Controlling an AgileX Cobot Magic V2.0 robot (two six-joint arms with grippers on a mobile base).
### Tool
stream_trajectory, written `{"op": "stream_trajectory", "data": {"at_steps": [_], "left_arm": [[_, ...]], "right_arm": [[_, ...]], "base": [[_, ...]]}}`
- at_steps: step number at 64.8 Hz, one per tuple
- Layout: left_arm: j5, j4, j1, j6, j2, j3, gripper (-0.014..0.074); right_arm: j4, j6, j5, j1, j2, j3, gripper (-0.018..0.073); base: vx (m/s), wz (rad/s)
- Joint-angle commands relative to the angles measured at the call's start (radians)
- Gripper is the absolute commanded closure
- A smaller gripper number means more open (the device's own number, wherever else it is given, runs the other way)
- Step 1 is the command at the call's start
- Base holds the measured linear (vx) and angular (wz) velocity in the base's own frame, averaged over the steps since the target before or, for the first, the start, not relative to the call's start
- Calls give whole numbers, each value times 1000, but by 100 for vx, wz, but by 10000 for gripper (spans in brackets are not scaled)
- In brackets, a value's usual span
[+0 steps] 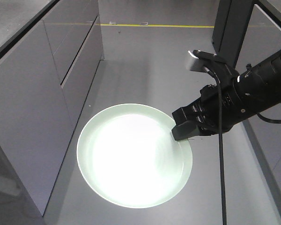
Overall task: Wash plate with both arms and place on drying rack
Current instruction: 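Hold the plate in the right gripper while driving across the room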
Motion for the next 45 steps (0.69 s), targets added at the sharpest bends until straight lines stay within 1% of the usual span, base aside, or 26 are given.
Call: {"op": "stream_trajectory", "data": {"at_steps": [1,45], "left_arm": [[-78,-3,-7,-7,-14,-23,603],[-78,-3,-7,-7,-14,-23,603]], "right_arm": [[43,-7,-23,-2,-39,-27,564],[43,-7,-23,-2,-39,-27,564]], "base": [[21,-1],[22,-2]]}}
